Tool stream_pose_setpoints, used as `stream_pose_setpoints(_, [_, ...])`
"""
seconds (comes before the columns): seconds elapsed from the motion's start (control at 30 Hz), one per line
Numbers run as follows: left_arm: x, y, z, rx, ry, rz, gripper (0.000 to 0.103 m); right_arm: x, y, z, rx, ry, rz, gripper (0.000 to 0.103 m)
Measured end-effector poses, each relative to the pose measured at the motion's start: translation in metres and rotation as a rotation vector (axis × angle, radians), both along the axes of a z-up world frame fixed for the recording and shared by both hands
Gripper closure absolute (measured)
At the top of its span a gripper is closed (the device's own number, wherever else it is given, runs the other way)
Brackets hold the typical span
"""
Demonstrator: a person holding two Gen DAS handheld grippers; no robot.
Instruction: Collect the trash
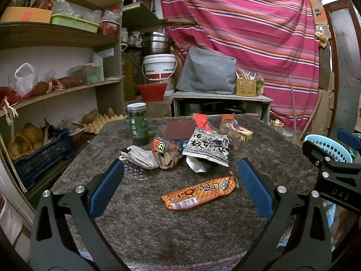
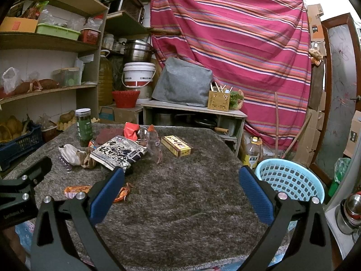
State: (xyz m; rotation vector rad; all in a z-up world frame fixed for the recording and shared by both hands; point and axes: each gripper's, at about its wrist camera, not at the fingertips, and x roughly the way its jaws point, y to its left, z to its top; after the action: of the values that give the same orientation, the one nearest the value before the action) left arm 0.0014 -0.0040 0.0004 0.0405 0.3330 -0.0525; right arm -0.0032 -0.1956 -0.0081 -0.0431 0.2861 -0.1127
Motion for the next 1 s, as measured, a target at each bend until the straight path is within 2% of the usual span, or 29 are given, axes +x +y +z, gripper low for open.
stream_pose_setpoints(1.0, [0.0005, -0.0007, -0.0005, 0.006, 0.004, -0.006, 0.005, -0.0012, -0.0037, -0.0019, 0.005, 0.004, -0.002, 0.004])
